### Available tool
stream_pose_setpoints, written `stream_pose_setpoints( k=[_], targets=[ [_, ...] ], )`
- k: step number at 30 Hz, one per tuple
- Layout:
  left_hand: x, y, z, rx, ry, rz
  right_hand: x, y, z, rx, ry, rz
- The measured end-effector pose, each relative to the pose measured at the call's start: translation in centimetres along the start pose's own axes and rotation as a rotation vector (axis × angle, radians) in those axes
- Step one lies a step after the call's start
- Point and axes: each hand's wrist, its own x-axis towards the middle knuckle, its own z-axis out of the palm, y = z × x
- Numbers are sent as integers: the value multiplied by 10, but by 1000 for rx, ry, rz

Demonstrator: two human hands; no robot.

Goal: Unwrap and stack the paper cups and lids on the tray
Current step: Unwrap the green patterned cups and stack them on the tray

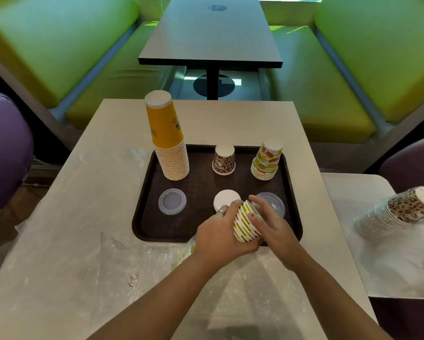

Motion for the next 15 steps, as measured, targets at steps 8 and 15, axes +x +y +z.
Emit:
stream_pose_setpoints(
  k=[8, 15],
  targets=[
    [6, -7, -2, -53, 8, -40, 13, -14, -31, 8, 43, -70],
    [6, -8, -1, -72, -3, -29, 29, -65, -78, -960, -417, -181]
  ],
)
